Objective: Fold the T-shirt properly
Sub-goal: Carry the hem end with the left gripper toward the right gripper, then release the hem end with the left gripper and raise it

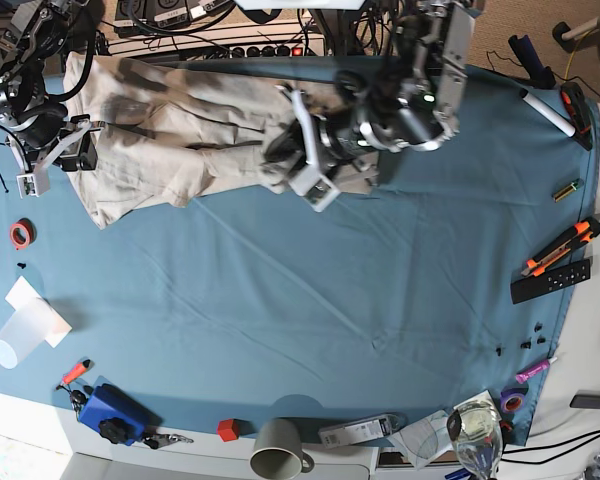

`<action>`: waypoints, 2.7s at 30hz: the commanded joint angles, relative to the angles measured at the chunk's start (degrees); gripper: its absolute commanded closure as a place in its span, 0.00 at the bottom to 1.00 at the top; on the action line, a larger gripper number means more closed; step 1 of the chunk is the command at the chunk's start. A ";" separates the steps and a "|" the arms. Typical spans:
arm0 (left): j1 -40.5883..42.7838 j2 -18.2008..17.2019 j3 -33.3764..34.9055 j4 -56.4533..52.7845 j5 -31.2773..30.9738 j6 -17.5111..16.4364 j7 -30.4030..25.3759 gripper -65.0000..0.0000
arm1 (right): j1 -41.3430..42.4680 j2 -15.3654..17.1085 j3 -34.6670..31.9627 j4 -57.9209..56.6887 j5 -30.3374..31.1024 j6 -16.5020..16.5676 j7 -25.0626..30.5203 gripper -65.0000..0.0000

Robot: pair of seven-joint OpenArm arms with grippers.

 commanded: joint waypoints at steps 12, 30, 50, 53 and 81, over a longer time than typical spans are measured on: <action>-0.39 1.70 4.22 0.11 4.96 4.07 -3.45 0.45 | 0.31 1.03 0.52 1.09 0.57 0.00 1.09 0.70; 2.21 1.53 4.20 3.69 12.11 12.81 2.97 0.95 | 0.33 1.01 0.52 1.11 0.59 0.00 1.11 0.70; 2.45 2.23 4.24 -5.44 2.75 4.44 -5.03 1.00 | 0.33 1.03 0.52 1.11 0.63 -0.02 1.07 0.70; 2.45 3.67 5.14 -5.46 2.40 2.21 -5.09 1.00 | 0.33 1.03 0.52 1.11 0.63 -0.02 1.07 0.70; 11.89 -2.34 1.53 14.43 19.41 11.78 -2.38 1.00 | 0.94 1.18 19.28 1.11 8.74 0.20 0.66 0.70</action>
